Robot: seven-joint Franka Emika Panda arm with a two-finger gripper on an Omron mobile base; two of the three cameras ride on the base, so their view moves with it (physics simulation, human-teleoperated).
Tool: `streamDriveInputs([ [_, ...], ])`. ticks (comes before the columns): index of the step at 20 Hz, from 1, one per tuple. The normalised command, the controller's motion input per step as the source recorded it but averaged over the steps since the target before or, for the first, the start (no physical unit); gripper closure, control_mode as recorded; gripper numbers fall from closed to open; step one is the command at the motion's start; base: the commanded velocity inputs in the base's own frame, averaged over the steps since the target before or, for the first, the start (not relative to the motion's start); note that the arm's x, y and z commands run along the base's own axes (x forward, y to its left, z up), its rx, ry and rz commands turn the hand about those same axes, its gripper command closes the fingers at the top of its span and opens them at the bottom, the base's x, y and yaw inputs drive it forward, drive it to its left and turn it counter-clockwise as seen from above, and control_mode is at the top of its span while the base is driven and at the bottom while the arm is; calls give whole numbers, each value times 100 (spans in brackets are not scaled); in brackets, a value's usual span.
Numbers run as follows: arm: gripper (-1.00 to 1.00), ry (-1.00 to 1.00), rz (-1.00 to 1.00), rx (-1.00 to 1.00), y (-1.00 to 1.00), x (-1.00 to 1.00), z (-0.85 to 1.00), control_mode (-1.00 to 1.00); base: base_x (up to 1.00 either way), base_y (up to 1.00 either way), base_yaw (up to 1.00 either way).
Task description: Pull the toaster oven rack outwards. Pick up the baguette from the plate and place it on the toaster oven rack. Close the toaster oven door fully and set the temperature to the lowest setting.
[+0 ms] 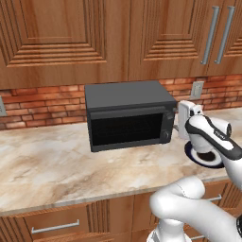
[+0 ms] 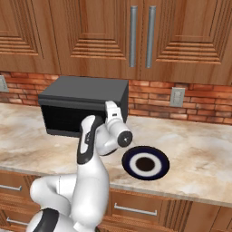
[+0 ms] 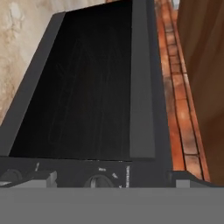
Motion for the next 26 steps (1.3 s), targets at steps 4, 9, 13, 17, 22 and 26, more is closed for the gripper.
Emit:
streamDriveInputs([
  [4,-100,-4,-2,0,0,0,-15,-100,0,0,0],
  [9,-100,-2,-1,0,0,5,-7,-100,0,0,0],
  [13,-100,0,0,0,-1,5,-1,-100,0,0,0],
  [17,-100,0,-1,0,-3,7,0,-100,0,0,0],
  [22,-100,0,-1,0,-10,7,-1,-100,0,0,0],
  [26,-100,0,-2,0,-3,11,-7,-100,0,0,0],
])
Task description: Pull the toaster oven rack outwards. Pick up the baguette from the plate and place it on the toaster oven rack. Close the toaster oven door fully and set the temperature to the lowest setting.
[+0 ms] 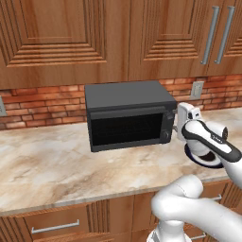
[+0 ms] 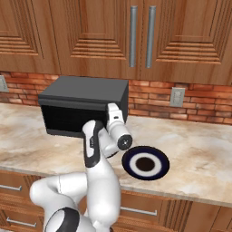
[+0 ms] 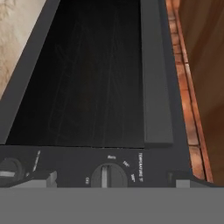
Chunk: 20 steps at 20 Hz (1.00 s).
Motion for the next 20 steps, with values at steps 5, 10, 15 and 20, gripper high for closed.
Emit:
streamDriveInputs([
  [5,-100,0,-1,0,0,14,-9,-100,0,0,0],
  [10,-100,0,-2,0,0,12,-7,-100,0,0,0],
  [15,-100,0,-2,0,0,11,-3,-100,0,0,0],
  [20,-100,0,-1,0,0,12,-4,-100,0,0,0],
])
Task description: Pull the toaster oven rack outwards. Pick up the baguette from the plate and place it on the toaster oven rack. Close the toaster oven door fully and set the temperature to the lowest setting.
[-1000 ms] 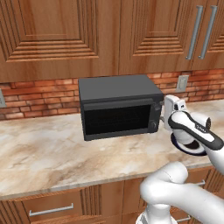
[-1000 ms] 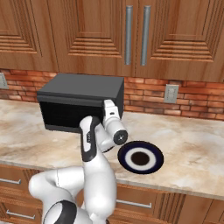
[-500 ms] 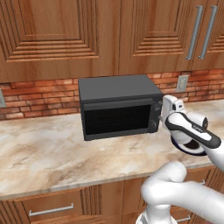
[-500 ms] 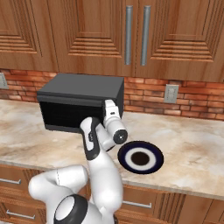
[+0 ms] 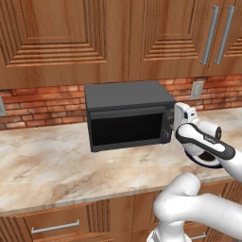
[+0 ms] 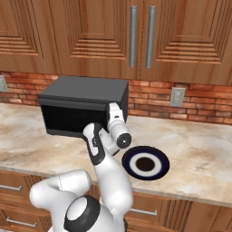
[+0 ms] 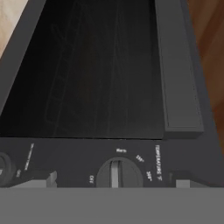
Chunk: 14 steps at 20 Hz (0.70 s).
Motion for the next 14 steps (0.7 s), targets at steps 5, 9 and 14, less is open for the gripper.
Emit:
streamDriveInputs([
  [5,-100,0,-1,0,0,13,-1,-100,0,0,0],
  [9,-100,0,0,0,0,14,-1,-100,0,0,0],
  [14,-100,0,0,0,0,15,0,-100,0,0,0],
])
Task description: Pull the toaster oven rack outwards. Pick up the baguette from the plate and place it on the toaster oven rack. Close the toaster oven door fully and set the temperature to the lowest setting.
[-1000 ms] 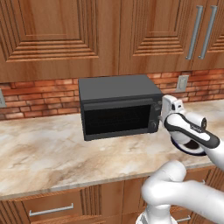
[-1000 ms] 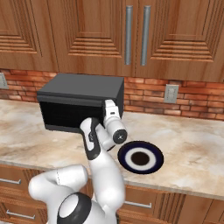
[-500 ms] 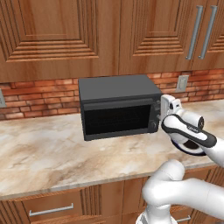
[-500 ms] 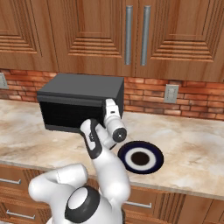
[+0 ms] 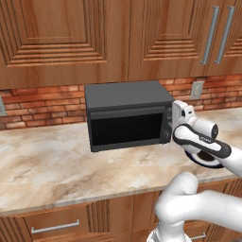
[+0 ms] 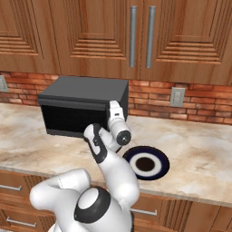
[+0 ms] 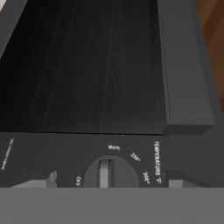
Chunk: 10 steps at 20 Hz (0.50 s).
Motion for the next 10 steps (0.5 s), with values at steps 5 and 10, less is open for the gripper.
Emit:
streamDriveInputs([
  [5,-100,0,0,0,0,14,0,-100,0,0,0],
  [10,-100,0,-1,0,0,9,0,-100,0,0,0],
])
